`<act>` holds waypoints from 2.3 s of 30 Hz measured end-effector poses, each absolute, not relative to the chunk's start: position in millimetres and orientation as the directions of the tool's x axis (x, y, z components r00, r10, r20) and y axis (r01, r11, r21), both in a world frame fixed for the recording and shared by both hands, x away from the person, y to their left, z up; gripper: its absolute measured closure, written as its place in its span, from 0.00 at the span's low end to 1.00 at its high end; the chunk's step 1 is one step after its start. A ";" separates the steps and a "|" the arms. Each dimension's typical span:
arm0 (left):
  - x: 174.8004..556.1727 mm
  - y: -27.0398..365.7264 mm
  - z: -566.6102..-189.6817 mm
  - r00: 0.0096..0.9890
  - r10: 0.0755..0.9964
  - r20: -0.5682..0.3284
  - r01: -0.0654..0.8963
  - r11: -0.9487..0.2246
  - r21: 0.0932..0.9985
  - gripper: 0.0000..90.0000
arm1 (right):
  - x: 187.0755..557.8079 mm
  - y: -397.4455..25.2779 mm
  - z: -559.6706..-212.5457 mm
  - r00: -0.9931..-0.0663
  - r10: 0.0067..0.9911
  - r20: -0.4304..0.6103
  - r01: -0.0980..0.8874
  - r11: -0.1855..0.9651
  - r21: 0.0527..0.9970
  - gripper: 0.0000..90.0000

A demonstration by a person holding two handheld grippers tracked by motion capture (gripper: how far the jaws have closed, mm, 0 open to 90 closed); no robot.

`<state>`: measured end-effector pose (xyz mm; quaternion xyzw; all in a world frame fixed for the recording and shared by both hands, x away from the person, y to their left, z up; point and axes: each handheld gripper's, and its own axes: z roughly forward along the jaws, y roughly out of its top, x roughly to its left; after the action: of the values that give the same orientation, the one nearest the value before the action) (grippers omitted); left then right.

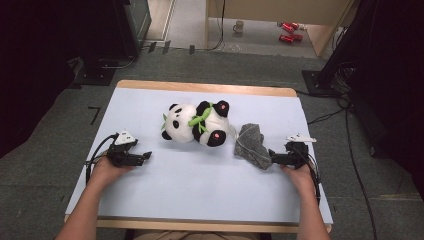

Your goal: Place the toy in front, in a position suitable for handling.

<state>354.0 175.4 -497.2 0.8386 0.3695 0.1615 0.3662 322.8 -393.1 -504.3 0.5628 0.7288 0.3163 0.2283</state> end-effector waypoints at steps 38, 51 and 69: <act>367.1 147.3 -475.7 0.725 0.681 -0.104 0.500 -0.416 0.760 0.26 | 318.9 -393.3 -503.0 -0.251 0.968 0.028 0.675 0.154 0.722 0.13; 380.2 134.5 -455.2 0.744 0.645 -0.173 0.489 -0.350 0.799 0.22 | 314.8 -395.5 -495.6 -0.231 0.969 0.088 0.706 0.105 0.700 0.19; 401.9 105.8 -464.2 0.758 0.634 -0.157 0.459 -0.346 0.818 0.17 | 315.2 -374.5 -475.7 -0.302 0.950 0.077 0.661 0.150 0.736 0.22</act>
<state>401.9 105.8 -464.2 0.8150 0.3352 0.0943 0.4632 315.2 -374.5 -475.7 0.5526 0.7288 0.3460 0.2092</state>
